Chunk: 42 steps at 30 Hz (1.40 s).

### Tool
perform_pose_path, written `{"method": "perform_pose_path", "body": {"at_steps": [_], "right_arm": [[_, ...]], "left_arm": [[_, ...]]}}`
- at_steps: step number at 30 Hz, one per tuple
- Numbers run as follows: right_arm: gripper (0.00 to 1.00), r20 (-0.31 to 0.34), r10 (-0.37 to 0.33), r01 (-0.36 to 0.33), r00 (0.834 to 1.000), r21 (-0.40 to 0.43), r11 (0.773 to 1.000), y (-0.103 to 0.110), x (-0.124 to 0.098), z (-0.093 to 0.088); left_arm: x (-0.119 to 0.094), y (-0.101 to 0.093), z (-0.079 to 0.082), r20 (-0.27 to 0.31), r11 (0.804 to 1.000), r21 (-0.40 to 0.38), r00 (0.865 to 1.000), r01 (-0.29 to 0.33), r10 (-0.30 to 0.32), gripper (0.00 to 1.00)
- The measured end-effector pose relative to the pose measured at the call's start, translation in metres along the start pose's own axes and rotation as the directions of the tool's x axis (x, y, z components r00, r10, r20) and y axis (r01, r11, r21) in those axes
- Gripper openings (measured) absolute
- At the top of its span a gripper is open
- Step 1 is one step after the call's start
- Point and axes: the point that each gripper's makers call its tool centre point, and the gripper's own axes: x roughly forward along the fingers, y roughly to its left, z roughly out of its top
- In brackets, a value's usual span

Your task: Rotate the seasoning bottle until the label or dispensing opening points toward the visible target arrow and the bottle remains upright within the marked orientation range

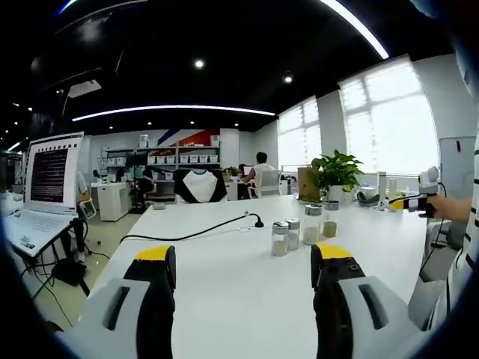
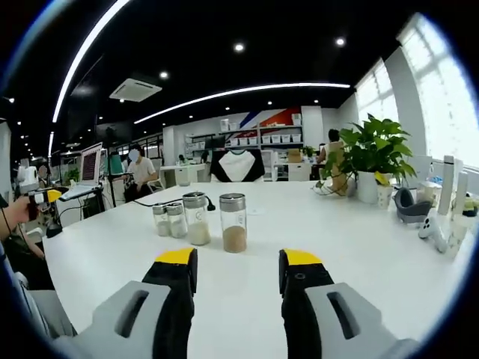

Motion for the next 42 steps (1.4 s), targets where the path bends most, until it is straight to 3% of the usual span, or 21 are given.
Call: {"method": "perform_pose_path", "body": {"at_steps": [2,6,16,20,22,23,25,29,37,42], "right_arm": [[0.41,0.023,-0.009,0.007,1.000,0.054,0.999,-0.004,-0.002,0.002],[0.41,-0.036,-0.035,0.034,0.999,-0.030,0.999,-0.013,-0.005,-0.006],[0.40,-0.037,-0.048,0.049,0.998,0.011,0.999,-0.021,-0.017,-0.013],[0.40,-0.030,-0.051,0.052,0.998,0.020,0.998,-0.021,-0.017,-0.012],[0.40,-0.030,-0.049,0.050,0.998,0.021,0.999,-0.021,-0.017,-0.012],[0.40,-0.029,-0.048,0.048,0.998,0.021,0.999,-0.021,-0.016,-0.012],[0.40,-0.025,-0.043,0.044,0.999,0.020,0.999,-0.019,-0.015,-0.010],[0.40,-0.016,-0.041,0.042,0.999,0.016,0.999,-0.018,-0.014,-0.008],[0.36,0.000,-0.029,0.029,1.000,-0.043,0.999,-0.015,-0.016,-0.004],[0.39,0.005,-0.030,0.031,1.000,-0.016,0.999,-0.016,-0.016,-0.004]], "left_arm": [[0.000,-0.002,0.000,0.000,1.000,-0.011,1.000,0.000,0.000,0.78],[-0.002,-0.003,0.007,0.022,0.999,-0.043,1.000,0.001,0.000,0.79],[-0.007,0.006,0.010,0.026,0.999,-0.042,0.999,-0.018,0.019,0.80],[-0.008,0.005,0.027,0.117,0.991,-0.133,0.993,0.016,-0.001,0.81],[-0.008,0.008,0.024,0.094,0.996,-0.084,0.995,-0.005,0.013,0.81],[-0.008,0.009,0.018,0.056,0.999,-0.028,0.998,-0.021,0.022,0.82],[-0.008,0.006,0.011,0.020,1.000,0.000,1.000,-0.015,0.015,0.82],[-0.008,-0.003,0.009,0.035,0.999,-0.037,0.999,0.005,-0.004,0.82],[-0.014,0.007,0.009,0.057,0.997,-0.079,0.998,-0.024,0.028,0.82],[-0.015,0.011,0.012,0.066,0.996,-0.077,0.997,-0.038,0.043,0.81]]}}
